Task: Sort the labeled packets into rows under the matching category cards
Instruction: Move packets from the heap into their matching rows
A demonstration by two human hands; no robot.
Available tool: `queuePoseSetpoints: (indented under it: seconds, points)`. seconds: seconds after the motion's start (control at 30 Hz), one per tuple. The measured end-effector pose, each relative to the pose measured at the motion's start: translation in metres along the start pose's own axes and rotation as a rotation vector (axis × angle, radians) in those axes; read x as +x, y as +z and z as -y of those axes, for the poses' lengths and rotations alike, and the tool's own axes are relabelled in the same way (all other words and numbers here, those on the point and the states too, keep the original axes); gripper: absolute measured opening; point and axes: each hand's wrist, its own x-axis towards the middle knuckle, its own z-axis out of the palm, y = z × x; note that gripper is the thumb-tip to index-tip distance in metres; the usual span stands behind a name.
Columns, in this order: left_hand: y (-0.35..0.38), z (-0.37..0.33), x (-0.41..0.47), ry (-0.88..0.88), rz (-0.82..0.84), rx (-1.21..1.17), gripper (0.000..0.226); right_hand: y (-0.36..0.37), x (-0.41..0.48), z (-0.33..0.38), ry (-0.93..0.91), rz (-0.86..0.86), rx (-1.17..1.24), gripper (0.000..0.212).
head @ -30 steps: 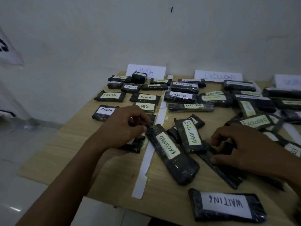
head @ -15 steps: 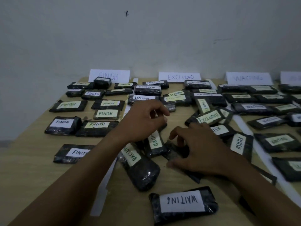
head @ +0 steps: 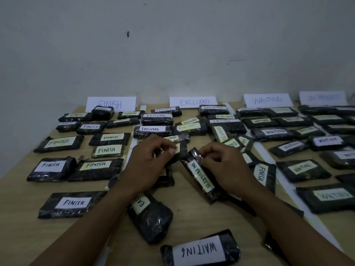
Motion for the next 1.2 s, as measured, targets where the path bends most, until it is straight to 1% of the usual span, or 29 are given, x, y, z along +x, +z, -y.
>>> queuePoseSetpoints:
  seconds: [0.1,0.23,0.37,0.47,0.57,0.7,0.77,0.87,1.0,1.13,1.2]
  points:
    - [-0.001,-0.002,-0.001,0.011,0.005,0.000,0.009,-0.001,0.001,0.001,0.065,-0.002,0.161,0.010]
    - [-0.002,-0.001,-0.001,0.027,0.013,-0.005,0.006,-0.006,0.004,0.001,0.116,-0.067,0.333,0.020]
    - [-0.001,-0.001,-0.002,0.013,0.067,0.018,0.005,-0.009,0.006,0.001,0.107,-0.140,0.453,0.025]
    - [0.002,-0.002,-0.004,0.016,0.102,-0.008,0.011,-0.010,0.005,0.001,0.053,-0.103,0.471,0.031]
    - [0.001,-0.006,-0.006,-0.026,0.130,-0.084,0.011,-0.009,0.002,0.003,0.011,-0.035,0.506,0.034]
    - [-0.001,-0.010,-0.005,-0.097,0.176,-0.265,0.022,-0.006,-0.001,0.004,-0.018,-0.003,0.537,0.039]
    - [-0.002,-0.013,-0.005,-0.123,0.200,-0.345,0.025,-0.006,-0.002,0.004,-0.037,0.011,0.540,0.037]
    - [0.000,-0.015,-0.005,-0.130,0.205,-0.368,0.023,-0.003,-0.002,0.005,-0.054,0.028,0.554,0.031]
    - [0.002,-0.015,-0.005,-0.179,0.189,-0.505,0.035,0.005,-0.002,0.004,-0.045,0.012,0.581,0.026]
    - [-0.002,-0.022,-0.004,-0.284,0.144,-0.666,0.060,0.009,-0.003,0.003,-0.036,0.035,0.531,0.023]
    - [-0.004,-0.026,-0.003,-0.309,0.120,-0.715,0.068,0.009,-0.006,0.003,-0.044,0.080,0.495,0.028]
